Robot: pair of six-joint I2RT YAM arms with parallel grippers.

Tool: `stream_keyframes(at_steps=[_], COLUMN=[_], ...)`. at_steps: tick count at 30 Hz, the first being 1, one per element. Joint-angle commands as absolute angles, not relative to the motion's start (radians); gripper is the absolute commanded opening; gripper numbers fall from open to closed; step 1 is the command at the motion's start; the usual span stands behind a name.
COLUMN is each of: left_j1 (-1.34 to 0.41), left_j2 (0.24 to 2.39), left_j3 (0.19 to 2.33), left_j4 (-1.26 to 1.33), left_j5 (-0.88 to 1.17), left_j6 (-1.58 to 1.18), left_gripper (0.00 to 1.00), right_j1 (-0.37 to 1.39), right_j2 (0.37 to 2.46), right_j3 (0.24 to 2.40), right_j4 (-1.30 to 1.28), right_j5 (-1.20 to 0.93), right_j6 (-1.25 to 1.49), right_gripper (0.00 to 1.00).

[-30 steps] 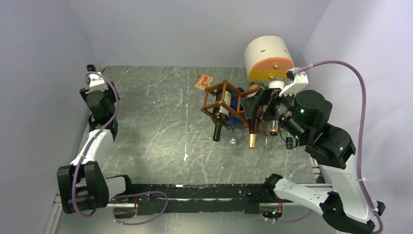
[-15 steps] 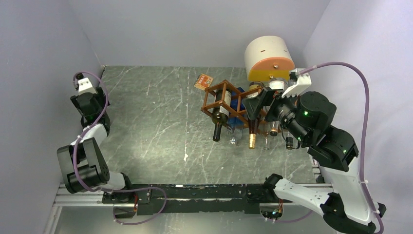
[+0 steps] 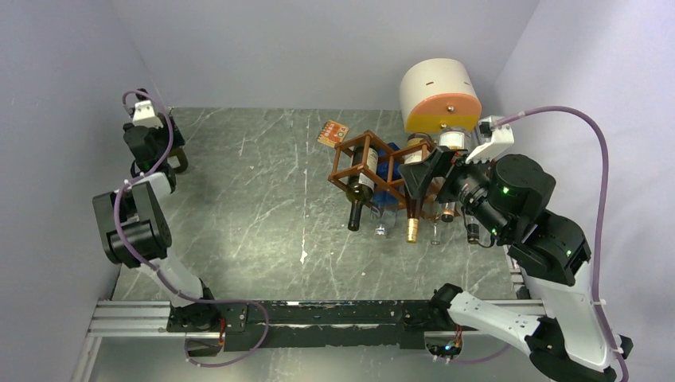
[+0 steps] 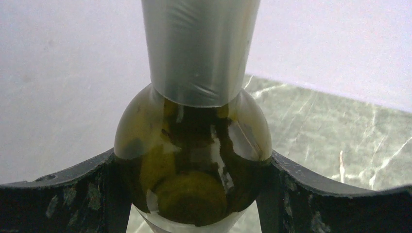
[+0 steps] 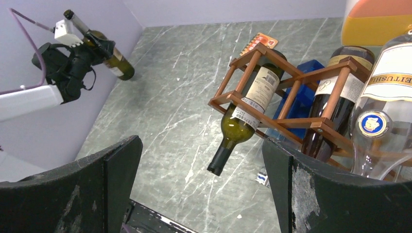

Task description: Take the wine bottle off the wine rack

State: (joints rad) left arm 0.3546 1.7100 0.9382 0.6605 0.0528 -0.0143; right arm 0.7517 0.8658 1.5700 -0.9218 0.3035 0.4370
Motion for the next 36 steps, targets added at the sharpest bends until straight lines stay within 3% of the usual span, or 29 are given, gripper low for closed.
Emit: stream_keyframes(at_steps=[1, 13, 28, 30, 33, 36], left_j1=[0.353, 0.318, 0.298, 0.298, 0.298, 0.298], left_j2=[1.814, 2.159, 2.239, 2.24, 2.226, 2.207], left_j3=[1.053, 1.588, 1.629, 1.629, 1.595, 1.571], left_j4=[0.982, 0.73, 0.636, 0.632, 0.661, 0.68], left_j5=[0.191, 0.248, 0.251, 0.251, 0.247, 0.239], left_j6=[-0.046, -0.021, -0.068, -0.064, -0.066, -0.058], left_gripper=[0.07, 0.07, 0.09, 0.16, 0.46, 0.65], right_j1=[0.749, 0.749, 0.75, 0.749, 0.749, 0.75], right_j2=[0.844, 0.833, 0.831, 0.833, 0.836, 0.847], right_j3=[1.545, 1.481, 1.48, 1.476, 1.466, 1.473], right_j4=[-0.929, -0.912, -0.892, -0.886, -0.875, -0.881], right_j5=[0.31, 0.348, 0.348, 0.346, 0.335, 0.33], right_j6=[0.469, 0.468, 0.453, 0.454, 0.454, 0.452], right_gripper=[1.0, 1.0, 1.0, 1.0, 1.0, 1.0])
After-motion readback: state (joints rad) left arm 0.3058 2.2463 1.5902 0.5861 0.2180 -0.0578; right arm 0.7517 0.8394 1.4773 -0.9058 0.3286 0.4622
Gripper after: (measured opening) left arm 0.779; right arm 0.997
